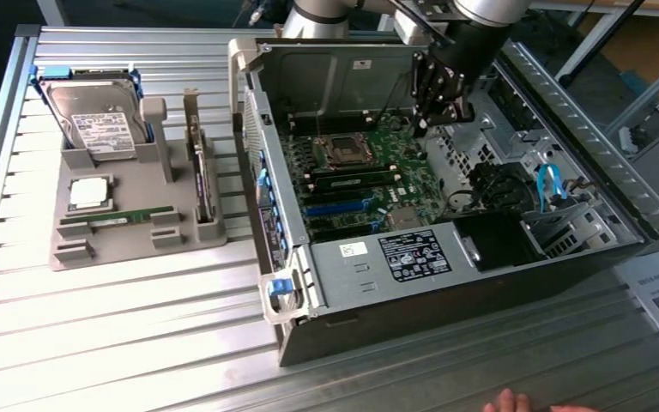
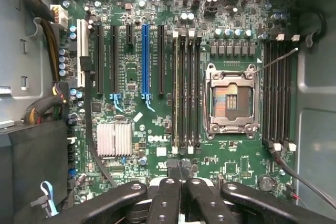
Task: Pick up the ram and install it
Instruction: 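Press down the ram until it locks into place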
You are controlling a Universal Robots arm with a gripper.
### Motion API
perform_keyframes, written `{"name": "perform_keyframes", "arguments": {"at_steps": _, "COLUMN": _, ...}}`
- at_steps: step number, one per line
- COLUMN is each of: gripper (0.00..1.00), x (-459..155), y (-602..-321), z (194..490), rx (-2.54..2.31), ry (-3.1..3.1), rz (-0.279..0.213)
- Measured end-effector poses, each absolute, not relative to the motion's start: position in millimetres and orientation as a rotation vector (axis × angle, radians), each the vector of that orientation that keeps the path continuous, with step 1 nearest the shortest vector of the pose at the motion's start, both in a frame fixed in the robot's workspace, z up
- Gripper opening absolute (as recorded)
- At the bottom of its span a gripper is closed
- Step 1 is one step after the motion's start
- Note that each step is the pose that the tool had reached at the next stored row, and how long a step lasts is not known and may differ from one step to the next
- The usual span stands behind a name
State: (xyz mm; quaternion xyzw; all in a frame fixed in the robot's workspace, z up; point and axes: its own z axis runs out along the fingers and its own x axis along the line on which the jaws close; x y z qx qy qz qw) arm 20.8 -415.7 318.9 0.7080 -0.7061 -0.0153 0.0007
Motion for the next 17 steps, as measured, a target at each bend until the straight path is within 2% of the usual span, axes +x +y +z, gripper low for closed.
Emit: {"name": "perform_keyframes", "arguments": {"at_steps": 17, "gripper": 0.10, "x": 20.2, "y": -415.6, "z": 274.9, "rx": 2.224, "ry": -2.218, "rz": -0.046}}
